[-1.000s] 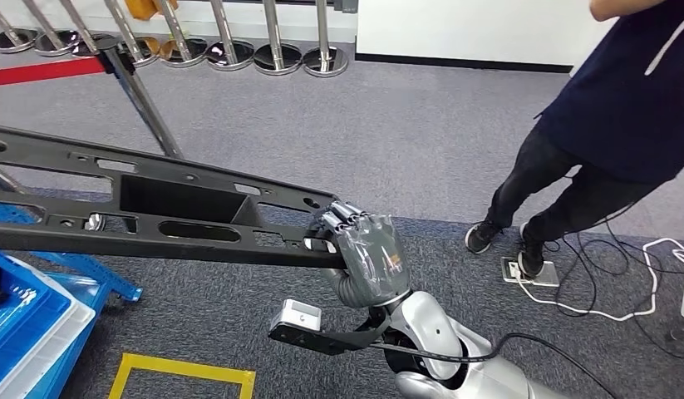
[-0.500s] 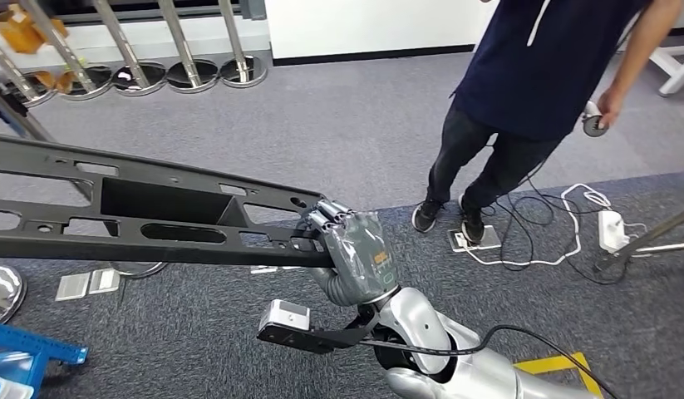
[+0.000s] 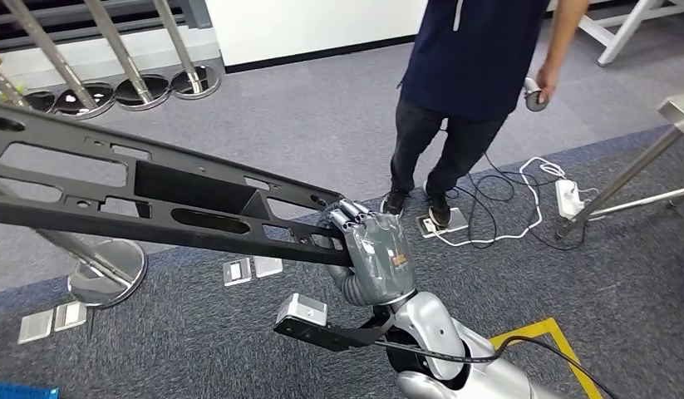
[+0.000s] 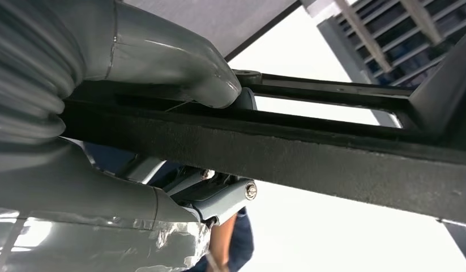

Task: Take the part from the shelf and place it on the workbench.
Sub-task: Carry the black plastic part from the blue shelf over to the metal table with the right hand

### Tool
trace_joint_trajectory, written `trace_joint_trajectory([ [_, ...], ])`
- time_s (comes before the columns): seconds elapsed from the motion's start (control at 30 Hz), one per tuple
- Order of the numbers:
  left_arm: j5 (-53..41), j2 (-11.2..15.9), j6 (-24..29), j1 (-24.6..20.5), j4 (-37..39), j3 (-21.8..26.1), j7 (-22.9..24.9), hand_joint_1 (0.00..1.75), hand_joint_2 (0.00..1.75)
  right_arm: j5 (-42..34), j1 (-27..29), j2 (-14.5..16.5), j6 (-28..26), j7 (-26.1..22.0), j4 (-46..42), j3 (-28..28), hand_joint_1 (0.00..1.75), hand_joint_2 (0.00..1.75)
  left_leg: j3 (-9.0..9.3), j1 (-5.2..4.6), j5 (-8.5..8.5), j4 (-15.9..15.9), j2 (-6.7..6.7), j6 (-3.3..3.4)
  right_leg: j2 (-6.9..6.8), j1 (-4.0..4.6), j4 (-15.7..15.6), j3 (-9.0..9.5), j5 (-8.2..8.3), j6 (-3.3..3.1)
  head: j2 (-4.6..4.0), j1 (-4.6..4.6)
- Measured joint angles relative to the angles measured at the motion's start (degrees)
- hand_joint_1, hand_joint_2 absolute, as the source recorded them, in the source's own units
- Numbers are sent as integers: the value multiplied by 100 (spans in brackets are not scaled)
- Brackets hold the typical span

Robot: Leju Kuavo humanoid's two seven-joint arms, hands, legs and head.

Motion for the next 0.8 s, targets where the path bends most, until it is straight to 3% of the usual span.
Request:
trace_joint_trajectory([
  [0.07, -7, -1, -3, -11, 0, 2, 8, 0, 175, 1, -1, -3, -13, 0, -1, -10, 175, 175, -140, 22, -265, 408, -247, -34, 106, -25, -37, 35, 17, -66, 0, -50],
  [0.13, -9, 1, -3, 3, 0, 2, 21, 0, 175, -1, 2, -4, -26, 0, -1, -15, 175, 175, -512, 11, -623, 1194, -486, -30, 228, -12, -34, 42, 12, -100, 0, -131],
  [0.17, -7, 2, -3, 19, 0, 2, 29, 0, 175, -2, 5, -5, -30, 0, -1, -15, 175, 175, -688, 1, -713, 1514, -528, -25, 307, -1, -30, 45, 9, -106, 0, -163],
  [0.2, -4, 3, -2, 35, 0, 2, 36, 0, 175, -3, 8, -6, -33, 0, -1, -15, 175, 175, -788, -8, -692, 1652, -546, -13, 391, 9, -26, 50, 5, -111, 0, -183],
  [0.23, -2, 4, 1, 44, 0, 2, 40, 0, 175, -2, 11, -6, -35, 0, -1, -15, 175, 175, -787, -15, -553, 1563, -558, 7, 477, 17, -20, 59, 1, -112, 0, -198],
  [0.27, -1, 4, 5, 45, 0, 2, 44, 0, 175, -2, 14, -6, -35, 0, -1, -15, 175, 175, -686, -18, -320, 1261, -593, 32, 562, 21, -13, 72, -7, -109, 0, -210],
  [0.33, 0, 11, 17, 41, 0, 3, 46, 0, 175, -2, 16, -7, -43, 4, -1, -18, 175, 175, -406, -13, 91, 485, -860, 81, 715, 17, 13, 74, -29, -86, 0, -227],
  [0.4, 1, 19, 28, 47, 0, 4, 50, 0, 175, -3, 14, -8, -62, 11, -1, -24, 175, 175, -279, -8, 215, 99, -1067, 102, 850, -5, 39, 32, -35, -39, 0, -238],
  [0.47, 6, 19, 38, 56, 0, 4, 54, 0, 175, -2, 20, -11, -79, 18, -1, -33, 175, 175, -262, -11, 219, 49, -972, 131, 988, -28, 37, -4, -22, 21, 0, -243],
  [0.5, 9, 21, 46, 55, 0, 4, 55, 0, 175, -2, 30, -14, -87, 21, -1, -39, 175, 175, -242, -9, 231, 20, -897, 160, 949, -24, 64, -19, -46, 48, 0, -244],
  [0.57, 15, 26, 67, 47, 0, 5, 54, 0, 175, -1, 42, -20, -98, 28, -1, -50, 175, 175, -208, 8, 252, -43, -741, 226, 647, 0, 382, -169, -246, 93, 0, -195],
  [0.63, 19, 28, 80, 51, 0, 7, 53, 0, 175, 0, 46, -23, -102, 33, -1, -56, 175, 175, -193, -5, 242, -52, -586, 262, 304, -10, 1089, -522, -586, 131, 0, -126],
  [0.67, 23, 28, 85, 60, 0, 7, 53, 0, 175, 0, 49, -24, -100, 36, 0, -57, 175, 175, -189, -8, 230, -49, -500, 267, 239, -28, 1434, -702, -702, 152, 0, -103],
  [0.7, 27, 28, 89, 69, 0, 7, 53, 0, 175, -1, 55, -26, -99, 38, 1, -57, 175, 175, -181, -9, 216, -48, -416, 266, 210, -49, 1616, -806, -717, 168, 0, -81],
  [0.73, 32, 28, 92, 74, 0, 7, 52, 0, 175, -1, 59, -27, -98, 41, 1, -57, 175, 175, -168, -6, 199, -46, -336, 258, 186, -68, 1580, -798, -621, 183, 0, -59],
  [0.8, 38, 28, 95, 75, 0, 7, 50, 0, 175, -1, 62, -30, -96, 43, 0, -57, 175, 175, -115, 2, 153, -41, -201, 220, 25, -92, 880, -459, -207, 199, 0, -4],
])
